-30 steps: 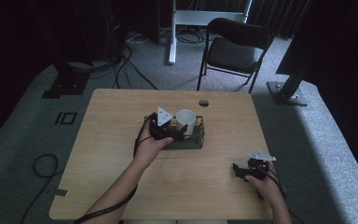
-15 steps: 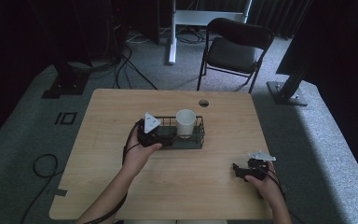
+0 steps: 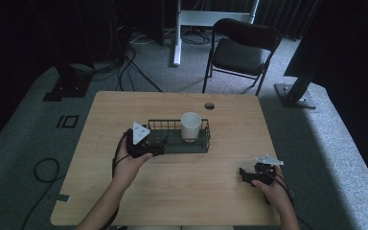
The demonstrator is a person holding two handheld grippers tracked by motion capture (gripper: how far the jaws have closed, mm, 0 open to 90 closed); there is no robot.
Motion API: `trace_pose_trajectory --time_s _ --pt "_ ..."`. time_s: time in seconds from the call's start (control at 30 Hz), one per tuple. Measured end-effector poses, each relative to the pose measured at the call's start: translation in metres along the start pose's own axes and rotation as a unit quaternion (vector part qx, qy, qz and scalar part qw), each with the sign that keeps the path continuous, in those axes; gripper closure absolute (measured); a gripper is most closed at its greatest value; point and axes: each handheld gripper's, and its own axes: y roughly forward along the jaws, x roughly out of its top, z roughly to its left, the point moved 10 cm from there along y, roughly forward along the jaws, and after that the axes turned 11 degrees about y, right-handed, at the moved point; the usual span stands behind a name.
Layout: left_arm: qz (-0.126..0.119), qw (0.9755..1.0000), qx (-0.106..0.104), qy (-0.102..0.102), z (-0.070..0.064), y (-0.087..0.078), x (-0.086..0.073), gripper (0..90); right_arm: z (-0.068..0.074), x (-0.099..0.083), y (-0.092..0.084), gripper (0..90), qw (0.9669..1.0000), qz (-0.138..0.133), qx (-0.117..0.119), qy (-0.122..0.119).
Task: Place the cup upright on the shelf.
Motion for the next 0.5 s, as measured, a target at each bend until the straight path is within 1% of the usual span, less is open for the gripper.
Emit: trace_pose_trajectory --time_s 0.03,0.07,0.23,0.3,0.37,0.43,0.47,0.5 --pt "0.001 1.0 0.003 0.003 0.002 -0.002 -0.002 10.1 0.0 0.0 0.0 11.0 1.0 0.0 0.0 0.0" --pt "0.002 1.0 0.007 0.002 0.004 -0.006 -0.005 10.1 0.0 0.0 0.0 11.0 1.0 0.0 0.0 0.0" --pt "0.0 0.9999 0.01 -0.003 0.007 -0.013 -0.01 10.1 0.0 0.0 0.0 11.0 1.0 0.0 0.0 -0.001" --pt "0.002 0.9999 0.011 -0.001 0.008 -0.016 -0.013 10.1 0.0 0.0 0.0 11.0 1.0 0.0 0.0 0.0" --pt "0.003 0.9999 0.012 -0.004 0.009 -0.02 -0.018 10.1 0.0 0.0 0.0 11.0 1.0 0.0 0.0 -0.001" --pt "0.004 0.9998 0.018 -0.006 0.011 -0.024 -0.021 10.1 0.0 0.0 0.0 11.0 1.0 0.0 0.0 -0.001" --pt "0.006 0.9996 0.027 -0.01 0.014 -0.027 -0.026 10.1 0.0 0.0 0.0 11.0 1.0 0.0 0.0 -0.001" --pt "0.006 0.9995 0.028 -0.013 0.014 -0.028 -0.027 10.1 0.0 0.0 0.0 11.0 1.0 0.0 0.0 -0.001"
